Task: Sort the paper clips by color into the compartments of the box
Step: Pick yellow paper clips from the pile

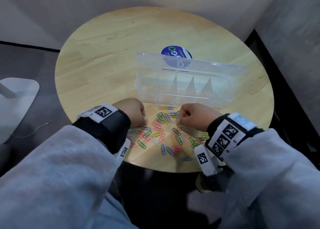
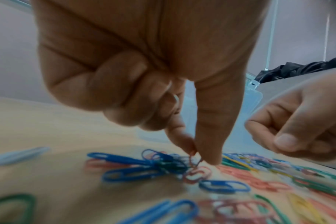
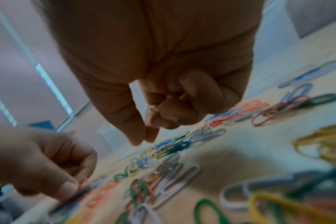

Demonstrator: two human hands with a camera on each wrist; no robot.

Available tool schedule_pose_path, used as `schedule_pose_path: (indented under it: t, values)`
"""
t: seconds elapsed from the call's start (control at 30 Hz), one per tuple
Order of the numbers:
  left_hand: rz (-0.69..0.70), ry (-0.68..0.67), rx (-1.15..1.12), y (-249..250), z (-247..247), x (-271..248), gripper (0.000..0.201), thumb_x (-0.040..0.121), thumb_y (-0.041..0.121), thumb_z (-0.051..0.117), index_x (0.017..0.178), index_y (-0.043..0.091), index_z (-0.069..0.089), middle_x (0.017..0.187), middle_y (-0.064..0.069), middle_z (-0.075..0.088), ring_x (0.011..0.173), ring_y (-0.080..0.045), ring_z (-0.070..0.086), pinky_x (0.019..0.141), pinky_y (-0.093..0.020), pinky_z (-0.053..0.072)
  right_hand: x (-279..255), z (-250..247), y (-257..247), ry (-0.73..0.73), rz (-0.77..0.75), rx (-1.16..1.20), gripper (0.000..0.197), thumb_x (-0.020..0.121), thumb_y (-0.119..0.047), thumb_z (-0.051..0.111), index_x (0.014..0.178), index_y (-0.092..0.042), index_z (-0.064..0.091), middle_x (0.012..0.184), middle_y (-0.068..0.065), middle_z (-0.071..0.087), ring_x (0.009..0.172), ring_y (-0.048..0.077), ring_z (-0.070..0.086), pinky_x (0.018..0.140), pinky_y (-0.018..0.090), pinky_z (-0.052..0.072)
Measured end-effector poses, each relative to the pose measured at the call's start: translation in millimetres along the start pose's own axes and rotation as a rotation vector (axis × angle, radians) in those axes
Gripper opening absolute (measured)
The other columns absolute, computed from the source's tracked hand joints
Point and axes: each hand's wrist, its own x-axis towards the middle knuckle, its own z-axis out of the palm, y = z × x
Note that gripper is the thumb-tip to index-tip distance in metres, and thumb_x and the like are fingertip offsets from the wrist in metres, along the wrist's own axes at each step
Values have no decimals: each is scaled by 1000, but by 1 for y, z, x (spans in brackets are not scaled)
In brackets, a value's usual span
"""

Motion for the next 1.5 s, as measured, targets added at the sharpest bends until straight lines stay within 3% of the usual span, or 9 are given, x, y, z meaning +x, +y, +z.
schedule_pose_path:
  t: [0.17,0.33,0.53,0.7,0.9,1.0,1.1,1.3,1.5]
  values:
    - [54,15,53,8,5,-2,6,80,15,63,81,20,60,88,-1,65,81,-21,56,49,-21,31,6,7,-11,34,-23,-182,11,85,-16,58,90,-25,54,70,-10,46,68,16,51,56,24,40]
    - [142,-9,60,16,7,-5,13,78,12,63,76,22,55,64,8,51,57,-8,44,46,-23,28,12,7,-19,1,-37,-315,18,88,-12,51,103,-19,56,81,-3,50,79,21,51,66,26,41]
    - [173,-82,130,23,18,-6,12,76,13,65,80,24,61,65,6,51,73,-16,51,47,-22,29,12,10,-19,49,-63,-261,6,86,-15,55,88,-20,55,72,-9,45,78,19,50,59,26,37]
    - [176,-100,133,26,21,-7,13,74,12,64,83,21,68,77,3,65,71,-17,55,48,-21,33,13,7,-20,5,-28,-318,16,86,-12,52,99,-15,60,72,-9,45,78,18,48,56,24,36]
    - [151,-138,143,27,23,-7,14,72,12,62,83,12,70,75,-3,62,66,-21,52,52,-23,37,12,5,-26,-96,-29,-388,5,84,-13,56,79,-15,56,83,1,56,75,19,51,57,23,41]
    - [137,-181,54,24,19,-10,9,72,11,60,73,18,65,66,1,59,59,-18,50,47,-19,35,8,0,-21,-105,-1,-267,10,79,-14,66,72,-16,59,76,1,59,72,17,54,68,28,48]
    - [115,-229,-155,18,8,-13,9,73,13,65,68,19,61,55,3,56,45,-13,45,40,-10,35,2,-7,-15,-91,39,-53,20,75,-16,71,62,-18,56,66,0,57,56,13,47,57,24,42]
    - [148,-246,-625,9,-17,-8,22,78,5,67,62,15,55,41,6,53,39,-10,42,38,-11,32,-7,-20,0,-111,70,402,24,83,1,60,64,-13,51,59,2,58,38,5,46,36,12,35]
    - [114,-211,-984,8,-20,-6,34,82,-13,55,60,11,45,43,-2,50,31,-5,39,33,-9,30,-5,-16,7,-157,70,744,27,88,12,44,80,-8,60,60,5,53,42,7,50,37,14,41]
